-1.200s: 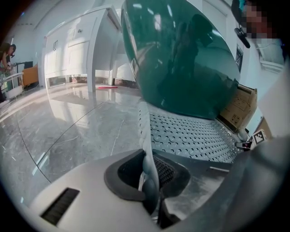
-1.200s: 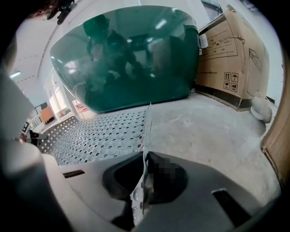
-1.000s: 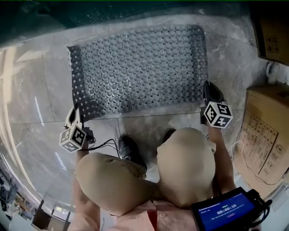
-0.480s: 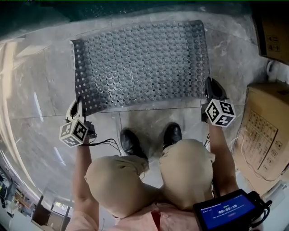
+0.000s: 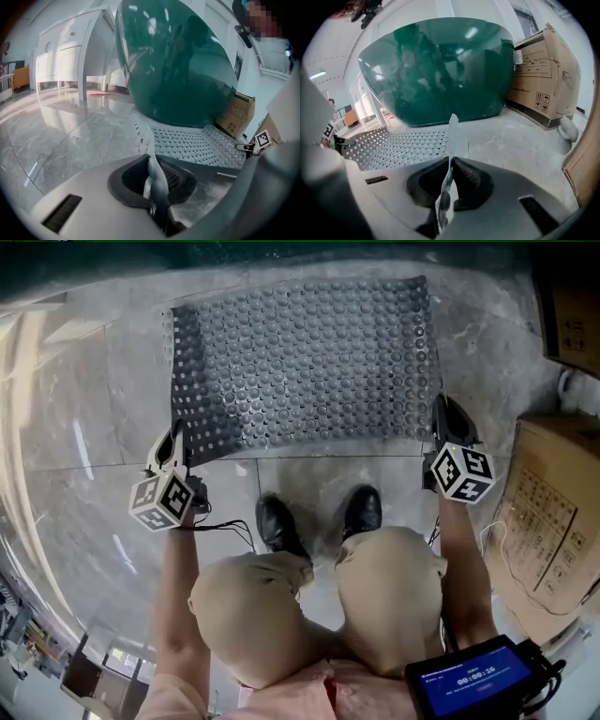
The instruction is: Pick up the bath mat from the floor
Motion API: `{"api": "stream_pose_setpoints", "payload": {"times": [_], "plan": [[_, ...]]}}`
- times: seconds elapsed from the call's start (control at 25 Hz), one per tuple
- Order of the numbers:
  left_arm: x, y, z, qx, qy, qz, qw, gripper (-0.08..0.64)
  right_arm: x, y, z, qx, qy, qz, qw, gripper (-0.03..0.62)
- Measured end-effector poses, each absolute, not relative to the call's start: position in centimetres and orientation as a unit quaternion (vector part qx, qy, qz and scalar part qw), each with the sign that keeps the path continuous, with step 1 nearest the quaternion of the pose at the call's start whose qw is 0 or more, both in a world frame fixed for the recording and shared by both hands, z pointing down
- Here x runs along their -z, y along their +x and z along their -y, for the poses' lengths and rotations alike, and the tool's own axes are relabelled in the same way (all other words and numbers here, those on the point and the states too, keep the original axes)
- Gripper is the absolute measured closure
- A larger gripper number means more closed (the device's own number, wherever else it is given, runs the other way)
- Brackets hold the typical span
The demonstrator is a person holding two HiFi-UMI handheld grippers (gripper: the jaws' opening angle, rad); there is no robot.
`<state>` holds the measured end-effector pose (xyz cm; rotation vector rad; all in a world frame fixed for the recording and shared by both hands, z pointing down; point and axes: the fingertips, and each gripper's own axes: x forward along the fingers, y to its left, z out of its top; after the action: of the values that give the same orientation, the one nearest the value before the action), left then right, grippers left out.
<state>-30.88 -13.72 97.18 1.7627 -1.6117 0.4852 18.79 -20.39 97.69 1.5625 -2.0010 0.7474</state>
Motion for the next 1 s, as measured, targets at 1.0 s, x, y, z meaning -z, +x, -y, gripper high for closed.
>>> {"api": "stream_pose_setpoints", "payload": {"times": [1.0], "plan": [[-89.8,-25.3,16.1,-0.141,0.725,0.576,0.349,0.525,-90.4,11.9,19.9,-0.272,0.534,0.765,0.233,0.565]]}}
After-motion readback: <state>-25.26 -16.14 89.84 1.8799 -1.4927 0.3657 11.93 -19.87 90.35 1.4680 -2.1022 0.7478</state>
